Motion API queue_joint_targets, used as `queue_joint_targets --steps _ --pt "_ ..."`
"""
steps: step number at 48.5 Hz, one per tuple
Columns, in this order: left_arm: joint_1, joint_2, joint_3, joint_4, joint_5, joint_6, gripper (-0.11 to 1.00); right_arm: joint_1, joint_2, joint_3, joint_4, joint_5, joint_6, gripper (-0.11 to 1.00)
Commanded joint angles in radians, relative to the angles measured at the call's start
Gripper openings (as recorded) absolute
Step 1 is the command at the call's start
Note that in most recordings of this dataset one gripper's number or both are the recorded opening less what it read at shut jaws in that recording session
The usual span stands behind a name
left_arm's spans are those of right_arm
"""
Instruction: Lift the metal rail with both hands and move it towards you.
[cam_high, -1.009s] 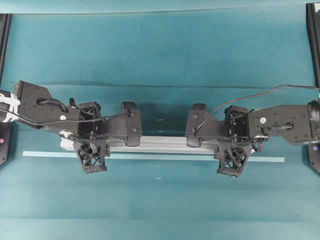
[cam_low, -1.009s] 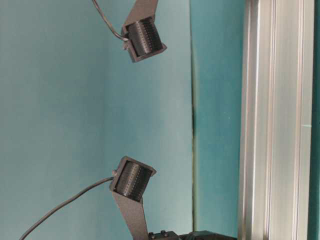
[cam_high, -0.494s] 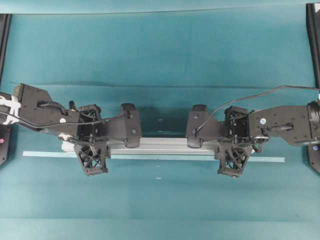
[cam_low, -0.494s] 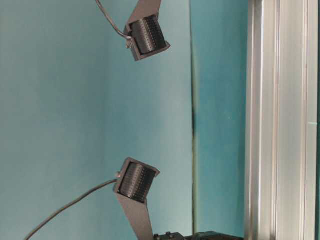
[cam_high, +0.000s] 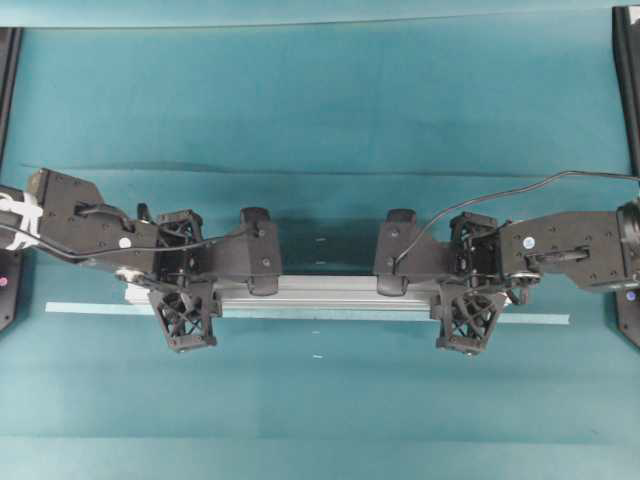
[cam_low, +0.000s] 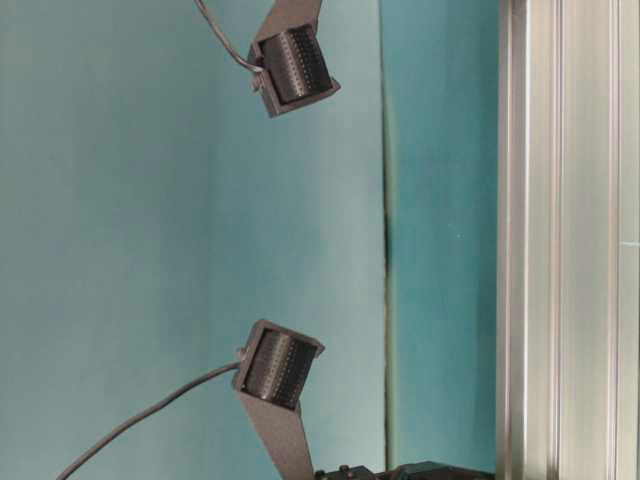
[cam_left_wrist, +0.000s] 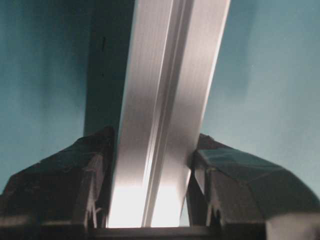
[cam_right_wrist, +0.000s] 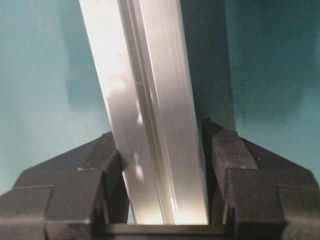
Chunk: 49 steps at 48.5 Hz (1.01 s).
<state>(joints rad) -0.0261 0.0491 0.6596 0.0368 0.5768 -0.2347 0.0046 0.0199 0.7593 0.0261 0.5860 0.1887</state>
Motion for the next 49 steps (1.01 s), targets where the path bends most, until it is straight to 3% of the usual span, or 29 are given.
queue_joint_targets --steps 1,14,28,49 --pt "0.003 -0.008 -0.003 -0.006 -0.04 -0.06 0.31 -0.034 0.006 0.005 0.009 -0.026 0.038 0.4" --pt "0.003 -0.011 0.02 -0.005 -0.049 -0.041 0.31 -0.032 0.029 0.009 0.009 -0.057 0.038 0.4" --pt "0.003 -0.012 0.023 -0.006 -0.097 0.061 0.31 -0.031 0.04 0.0 0.011 -0.055 0.038 0.4" --pt "0.008 -0.014 0.028 -0.006 -0.107 0.052 0.31 -0.029 0.04 0.0 0.012 -0.061 0.038 0.4"
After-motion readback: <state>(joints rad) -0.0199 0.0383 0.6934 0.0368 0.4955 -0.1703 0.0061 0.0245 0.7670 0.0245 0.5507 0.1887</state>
